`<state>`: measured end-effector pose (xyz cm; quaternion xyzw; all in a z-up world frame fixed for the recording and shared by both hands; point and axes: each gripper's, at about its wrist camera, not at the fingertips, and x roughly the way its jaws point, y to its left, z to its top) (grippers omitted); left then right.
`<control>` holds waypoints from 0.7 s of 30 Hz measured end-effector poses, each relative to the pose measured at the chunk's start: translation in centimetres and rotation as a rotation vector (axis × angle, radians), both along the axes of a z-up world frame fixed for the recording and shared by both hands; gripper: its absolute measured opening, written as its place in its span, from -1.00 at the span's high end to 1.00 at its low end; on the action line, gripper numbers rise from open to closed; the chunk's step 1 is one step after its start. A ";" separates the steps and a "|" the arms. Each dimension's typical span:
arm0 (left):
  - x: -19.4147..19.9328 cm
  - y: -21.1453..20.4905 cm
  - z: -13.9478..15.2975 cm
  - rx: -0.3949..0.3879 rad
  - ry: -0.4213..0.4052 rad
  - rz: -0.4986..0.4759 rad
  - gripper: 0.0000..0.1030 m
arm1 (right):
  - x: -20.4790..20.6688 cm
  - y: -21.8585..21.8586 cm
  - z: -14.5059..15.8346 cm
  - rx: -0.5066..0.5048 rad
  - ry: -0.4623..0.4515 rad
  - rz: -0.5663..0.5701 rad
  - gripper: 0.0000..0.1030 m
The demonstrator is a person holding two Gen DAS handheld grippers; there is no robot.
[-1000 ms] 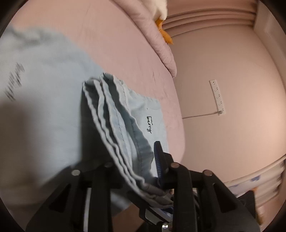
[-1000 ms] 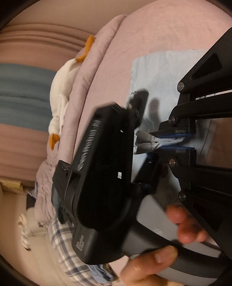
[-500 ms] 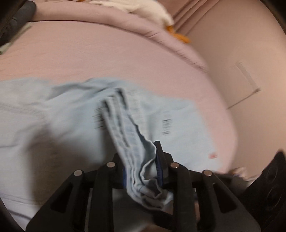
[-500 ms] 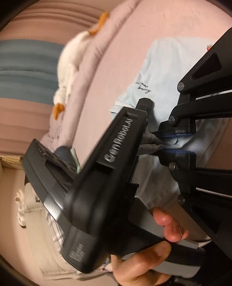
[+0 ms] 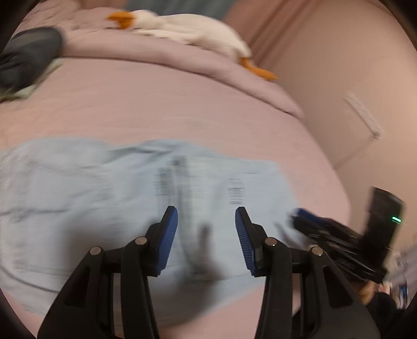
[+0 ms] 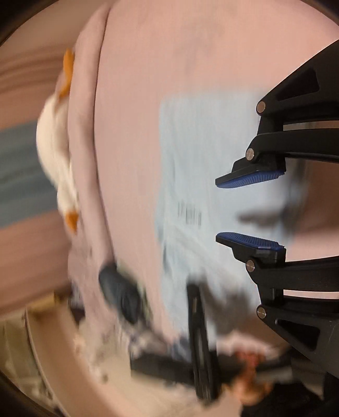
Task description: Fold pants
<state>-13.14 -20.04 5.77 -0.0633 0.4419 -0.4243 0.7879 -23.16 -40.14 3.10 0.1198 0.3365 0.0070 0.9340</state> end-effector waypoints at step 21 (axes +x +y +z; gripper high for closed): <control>-0.6 0.2 -5.1 0.048 0.138 0.002 0.71 | 4.2 3.9 0.0 -0.057 0.098 0.130 0.32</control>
